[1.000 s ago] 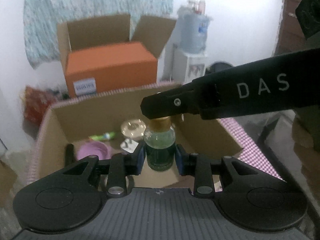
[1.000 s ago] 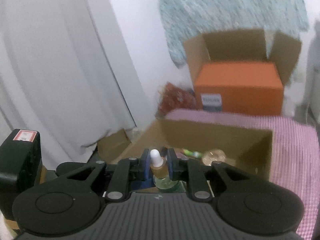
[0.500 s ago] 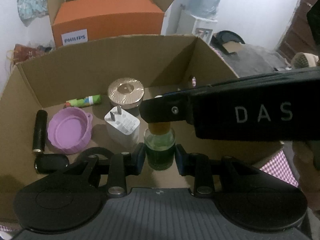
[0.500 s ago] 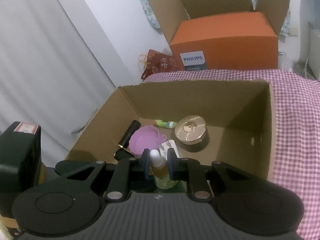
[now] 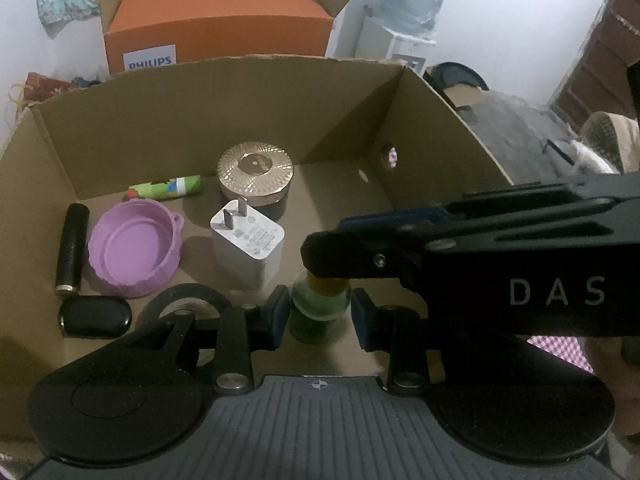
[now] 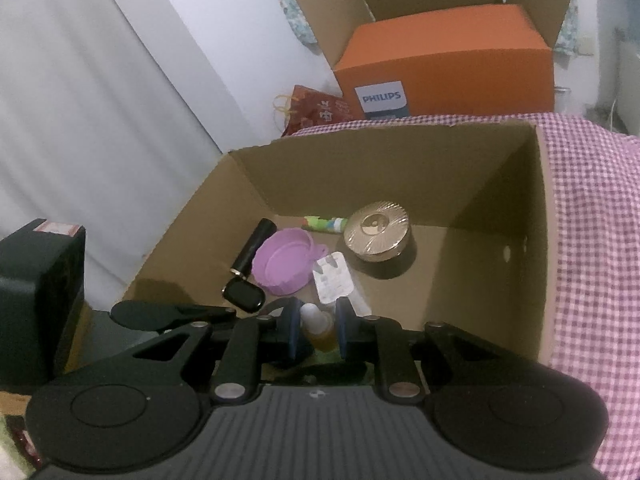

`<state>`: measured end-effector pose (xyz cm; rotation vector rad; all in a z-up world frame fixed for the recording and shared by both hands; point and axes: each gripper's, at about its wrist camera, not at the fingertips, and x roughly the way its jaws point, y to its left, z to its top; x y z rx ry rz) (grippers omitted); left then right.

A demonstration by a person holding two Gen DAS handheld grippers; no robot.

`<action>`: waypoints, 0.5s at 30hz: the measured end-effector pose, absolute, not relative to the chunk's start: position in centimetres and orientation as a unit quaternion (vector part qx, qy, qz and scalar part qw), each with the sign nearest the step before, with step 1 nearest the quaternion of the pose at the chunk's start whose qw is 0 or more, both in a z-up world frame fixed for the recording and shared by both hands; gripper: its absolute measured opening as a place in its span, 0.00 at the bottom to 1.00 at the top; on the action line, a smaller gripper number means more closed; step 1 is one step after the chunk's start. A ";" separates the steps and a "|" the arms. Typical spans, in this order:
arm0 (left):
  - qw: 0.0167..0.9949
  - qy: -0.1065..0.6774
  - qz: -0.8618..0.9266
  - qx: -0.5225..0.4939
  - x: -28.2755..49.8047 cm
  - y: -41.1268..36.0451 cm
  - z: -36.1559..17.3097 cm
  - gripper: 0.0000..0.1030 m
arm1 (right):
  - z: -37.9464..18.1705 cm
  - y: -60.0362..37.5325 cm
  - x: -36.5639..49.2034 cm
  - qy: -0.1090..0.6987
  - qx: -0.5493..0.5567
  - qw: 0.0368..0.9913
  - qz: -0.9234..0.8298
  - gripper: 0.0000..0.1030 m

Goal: Organize rigid objects
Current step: 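Carry the dropper bottle into the box and open the right gripper, then move the open right gripper back toward the white supplement jar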

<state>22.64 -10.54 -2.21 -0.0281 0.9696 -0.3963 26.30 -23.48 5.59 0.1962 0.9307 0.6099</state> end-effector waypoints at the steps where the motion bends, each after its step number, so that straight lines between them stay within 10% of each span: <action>1: 0.866 0.462 -0.188 -0.015 22.6 -10.5 -2.1 0.33 | 5.6 -23.5 26.3 0.441 0.093 0.845 0.288 0.21; 12: 0.895 0.406 -0.186 -0.001 18.7 -9.8 1.8 0.56 | 9.2 -24.9 22.4 0.393 0.133 0.864 0.284 0.24; 15: 0.902 0.386 -0.192 -0.001 16.6 -9.4 3.4 0.60 | 10.7 -25.7 20.1 0.368 0.145 0.877 0.273 0.45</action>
